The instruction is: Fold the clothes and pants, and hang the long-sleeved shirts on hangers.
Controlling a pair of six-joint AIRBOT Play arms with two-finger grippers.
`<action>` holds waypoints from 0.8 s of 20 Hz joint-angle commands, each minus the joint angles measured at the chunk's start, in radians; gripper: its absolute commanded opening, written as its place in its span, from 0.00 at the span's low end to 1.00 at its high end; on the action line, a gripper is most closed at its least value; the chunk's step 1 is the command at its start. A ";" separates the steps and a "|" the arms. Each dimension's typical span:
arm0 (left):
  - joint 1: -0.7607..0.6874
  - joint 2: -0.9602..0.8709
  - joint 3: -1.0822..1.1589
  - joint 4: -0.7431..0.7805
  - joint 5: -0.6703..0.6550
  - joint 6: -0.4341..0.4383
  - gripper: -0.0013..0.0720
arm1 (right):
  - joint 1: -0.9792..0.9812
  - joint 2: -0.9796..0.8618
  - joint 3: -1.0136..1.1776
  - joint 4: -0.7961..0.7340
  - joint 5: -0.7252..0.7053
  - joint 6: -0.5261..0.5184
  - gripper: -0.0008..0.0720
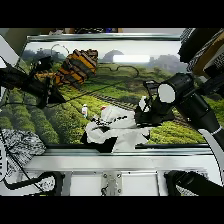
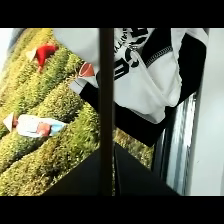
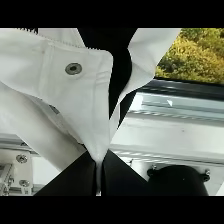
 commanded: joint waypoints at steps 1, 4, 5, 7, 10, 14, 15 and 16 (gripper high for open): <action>0.013 0.061 -0.144 -0.009 0.050 0.122 0.04 | -0.034 0.014 0.032 -0.001 0.000 -0.025 0.03; 0.013 0.129 -0.258 -0.009 0.085 0.158 0.04 | -0.095 0.034 0.082 0.000 0.000 -0.024 0.03; 0.013 0.146 -0.296 -0.009 0.085 0.177 0.04 | -0.112 0.037 0.093 0.003 0.002 -0.024 0.03; 0.013 0.174 -0.369 -0.009 0.103 0.204 0.04 | -0.127 0.040 0.098 0.017 0.003 -0.024 0.03; -0.001 0.209 -0.468 -0.009 0.156 0.206 0.04 | -0.127 0.040 0.098 0.020 0.003 -0.024 0.03; -0.057 0.230 -0.546 -0.006 0.211 0.206 0.04 | -0.127 0.040 0.098 0.021 0.000 -0.024 0.03; -0.074 0.227 -0.554 0.018 0.218 0.206 0.04 | -0.127 0.040 0.098 0.020 0.000 -0.024 0.03; -0.093 0.219 -0.553 0.063 0.217 0.206 0.04 | -0.127 0.040 0.098 0.021 0.000 -0.024 0.03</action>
